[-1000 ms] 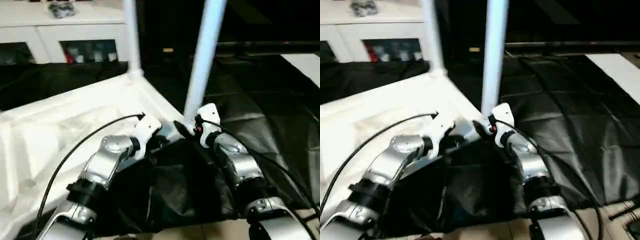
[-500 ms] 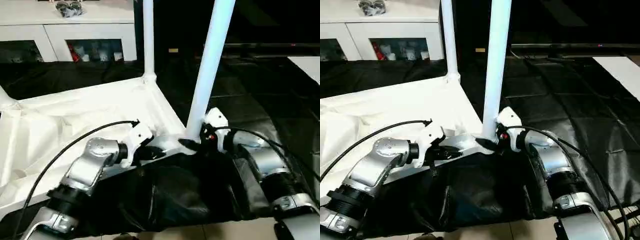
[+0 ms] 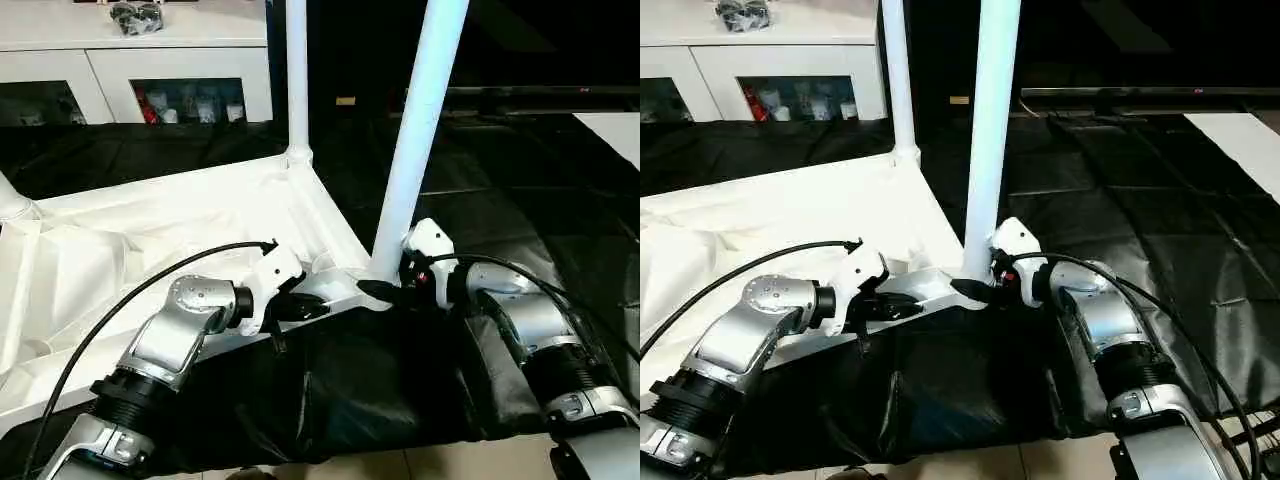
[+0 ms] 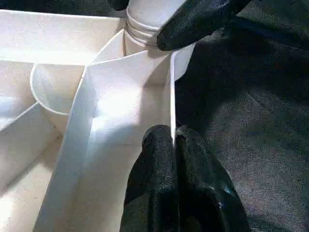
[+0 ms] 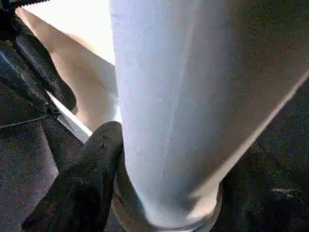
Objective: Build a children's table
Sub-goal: Rotate leg to tighten
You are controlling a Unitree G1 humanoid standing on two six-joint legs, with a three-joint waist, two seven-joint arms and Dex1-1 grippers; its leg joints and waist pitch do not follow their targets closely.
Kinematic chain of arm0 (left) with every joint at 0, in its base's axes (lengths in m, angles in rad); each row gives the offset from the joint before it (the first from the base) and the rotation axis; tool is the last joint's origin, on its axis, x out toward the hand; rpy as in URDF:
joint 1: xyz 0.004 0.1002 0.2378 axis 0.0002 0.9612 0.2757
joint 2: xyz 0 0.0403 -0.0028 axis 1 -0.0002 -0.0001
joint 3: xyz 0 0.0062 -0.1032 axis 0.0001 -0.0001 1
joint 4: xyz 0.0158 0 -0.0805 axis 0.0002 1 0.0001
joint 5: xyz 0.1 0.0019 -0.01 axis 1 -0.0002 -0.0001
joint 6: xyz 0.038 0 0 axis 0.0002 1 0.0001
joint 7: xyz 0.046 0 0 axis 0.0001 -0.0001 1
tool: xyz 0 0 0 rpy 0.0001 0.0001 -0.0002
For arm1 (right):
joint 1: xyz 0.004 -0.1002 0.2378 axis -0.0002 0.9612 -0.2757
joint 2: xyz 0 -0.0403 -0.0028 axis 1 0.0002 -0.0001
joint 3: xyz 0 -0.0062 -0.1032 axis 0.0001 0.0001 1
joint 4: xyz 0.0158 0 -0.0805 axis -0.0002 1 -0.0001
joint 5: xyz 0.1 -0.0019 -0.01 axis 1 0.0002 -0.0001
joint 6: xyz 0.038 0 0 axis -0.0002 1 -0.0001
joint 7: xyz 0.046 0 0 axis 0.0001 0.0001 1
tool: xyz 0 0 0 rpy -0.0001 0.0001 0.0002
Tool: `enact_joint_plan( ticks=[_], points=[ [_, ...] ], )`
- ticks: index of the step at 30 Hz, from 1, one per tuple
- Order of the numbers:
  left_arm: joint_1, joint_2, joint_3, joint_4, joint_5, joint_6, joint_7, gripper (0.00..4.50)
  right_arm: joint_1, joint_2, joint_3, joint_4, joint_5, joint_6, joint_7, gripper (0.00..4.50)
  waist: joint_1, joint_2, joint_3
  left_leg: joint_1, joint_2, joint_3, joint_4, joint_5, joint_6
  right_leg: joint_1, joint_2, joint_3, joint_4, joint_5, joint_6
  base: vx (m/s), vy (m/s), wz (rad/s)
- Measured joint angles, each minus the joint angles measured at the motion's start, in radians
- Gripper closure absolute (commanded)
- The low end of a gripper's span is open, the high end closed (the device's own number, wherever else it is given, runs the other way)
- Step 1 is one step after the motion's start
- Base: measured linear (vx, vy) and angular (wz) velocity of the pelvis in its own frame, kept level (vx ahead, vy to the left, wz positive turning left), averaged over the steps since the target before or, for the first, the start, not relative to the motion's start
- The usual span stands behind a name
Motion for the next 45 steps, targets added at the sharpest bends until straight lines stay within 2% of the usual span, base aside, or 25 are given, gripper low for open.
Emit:
enact_joint_plan(
  ticks=[3, 6, 10, 14, 19, 20, 22, 24, 26, 27, 31, 32, 35, 39, 45],
  points=[
    [0.000, -0.015, -0.002, 0.005, 0.005, 0.000, 0.022, 4.50, 0.009, 0.020, -0.018, 0.000, 0.003, 0.010, -0.030, 1.82, -0.001, 0.000, 0.000, 0.000, 0.000, 0.000, 0.000, 0.000, 0.000, 0.000, 0.000, 0.000, 0.000, 0.000, 0.000, 0.000, 0.000, 0.00],
    [-0.026, -0.061, -0.001, 0.047, 0.029, 0.000, 0.101, 4.50, 0.019, 0.077, -0.063, 0.021, 0.004, 0.018, -0.159, 1.86, -0.001, -0.001, -0.001, 0.001, 0.000, 0.000, 0.001, 0.000, 0.000, 0.001, 0.000, 0.000, 0.001, 0.001, 0.000, 0.000, 0.000, 0.00],
    [-0.085, -0.164, 0.013, 0.144, 0.070, 0.009, 0.258, 4.50, -0.016, 0.196, -0.133, 0.096, -0.012, 0.016, -0.458, 1.89, -0.003, -0.001, -0.001, 0.005, 0.000, 0.000, 0.001, 0.000, 0.000, 0.005, -0.001, 0.000, 0.000, 0.002, -0.001, 0.000, 0.000, 0.00],
    [-0.125, -0.236, 0.014, 0.209, 0.095, 0.011, 0.370, 4.50, -0.065, 0.278, -0.176, 0.160, -0.038, 0.015, -0.707, 1.89, -0.006, 0.000, -0.001, 0.006, -0.001, 0.000, 0.001, 0.000, 0.000, 0.006, -0.001, 0.000, -0.002, 0.002, -0.001, 0.000, 0.000, 0.00],
    [-0.143, -0.254, 0.016, 0.234, 0.098, 0.002, 0.393, 4.50, -0.084, 0.307, -0.209, 0.192, -0.039, -0.005, -0.774, 1.89, -0.006, 0.000, -0.001, 0.005, -0.001, 0.000, 0.000, 0.000, 0.000, 0.006, -0.002, 0.000, -0.003, 0.003, -0.001, 0.000, 0.000, 0.00],
    [-0.143, -0.254, 0.016, 0.234, 0.098, -0.001, 0.393, 4.50, -0.084, 0.308, -0.212, 0.194, -0.038, -0.012, -0.773, 1.89, -0.005, 0.000, -0.001, 0.005, -0.001, 0.000, 0.000, 0.000, 0.000, 0.006, -0.002, 0.000, -0.003, 0.003, 0.000, 0.000, 0.000, 0.00],
    [-0.143, -0.253, 0.016, 0.234, 0.098, -0.006, 0.392, 4.50, -0.084, 0.308, -0.214, 0.196, -0.036, -0.022, -0.770, 1.33, -0.002, 0.000, -0.001, 0.005, -0.001, 0.000, -0.001, 0.000, 0.000, 0.005, -0.002, 0.000, -0.002, 0.003, 0.000, 0.000, 0.000, 0.00],
    [-0.139, -0.239, 0.016, 0.226, 0.096, -0.012, 0.377, 4.50, -0.081, 0.302, -0.217, 0.188, -0.027, -0.029, -0.726, 1.17, -0.002, 0.000, -0.001, 0.005, -0.001, 0.000, -0.003, 0.000, 0.000, 0.003, -0.002, 0.000, -0.002, 0.003, 0.000, 0.000, 0.000, 0.00],
    [-0.134, -0.211, 0.025, 0.223, 0.090, -0.026, 0.360, 4.50, -0.063, 0.285, -0.192, 0.147, -0.021, -0.043, -0.633, 1.07, -0.009, 0.000, -0.001, 0.005, -0.001, 0.000, -0.004, 0.000, 0.000, 0.002, -0.001, 0.000, -0.002, 0.003, 0.000, 0.000, 0.000, 0.00],
    [-0.129, -0.200, 0.029, 0.218, 0.087, -0.029, 0.353, 4.50, -0.057, 0.275, -0.182, 0.134, -0.017, -0.048, -0.592, 0.77, -0.013, 0.000, -0.001, 0.005, -0.001, 0.000, -0.004, 0.000, 0.000, 0.002, -0.001, -0.001, -0.002, 0.003, 0.001, 0.000, 0.000, 0.00],
    [-0.100, -0.154, 0.030, 0.176, 0.070, -0.043, 0.281, 4.50, -0.026, 0.197, -0.124, 0.074, -0.017, -0.044, -0.450, 0.67, -0.014, 0.000, -0.001, 0.004, 0.001, 0.000, -0.005, 0.000, 0.000, 0.001, -0.001, -0.003, -0.002, 0.002, 0.003, 0.000, 0.000, 0.00],
    [-0.096, -0.145, 0.030, 0.169, 0.068, -0.045, 0.265, 4.50, -0.021, 0.184, -0.115, 0.066, -0.021, -0.044, -0.428, 0.42, -0.014, 0.000, -0.001, 0.004, 0.001, 0.000, -0.005, 0.000, 0.000, 0.001, -0.001, -0.004, -0.002, 0.002, 0.003, 0.000, 0.000, 0.00],
    [-0.073, -0.106, 0.025, 0.130, 0.045, -0.047, 0.184, 4.50, 0.004, 0.101, -0.073, 0.017, -0.025, -0.041, -0.293, 0.42, -0.007, 0.001, 0.000, 0.002, 0.001, 0.000, -0.004, 0.000, 0.000, 0.001, -0.001, -0.004, -0.003, 0.002, 0.003, 0.000, 0.000, 0.00],
    [-0.045, -0.051, 0.019, 0.093, 0.014, -0.048, 0.091, 4.50, 0.026, 0.019, -0.063, -0.023, -0.018, -0.024, -0.144, 0.42, 0.001, 0.001, 0.000, 0.002, 0.001, 0.000, -0.003, 0.000, 0.000, 0.001, -0.001, -0.004, -0.003, 0.002, 0.003, 0.000, 0.000, 0.00],
    [-0.020, 0.000, 0.005, 0.049, 0.003, -0.049, 0.003, 4.50, 0.026, -0.029, -0.020, -0.043, -0.001, -0.014, -0.022, 0.42, 0.005, 0.001, 0.000, 0.001, 0.002, 0.000, -0.002, 0.000, 0.000, 0.001, -0.002, -0.005, -0.003, 0.002, 0.002, 0.000, 0.000, 0.00]
  ],
)
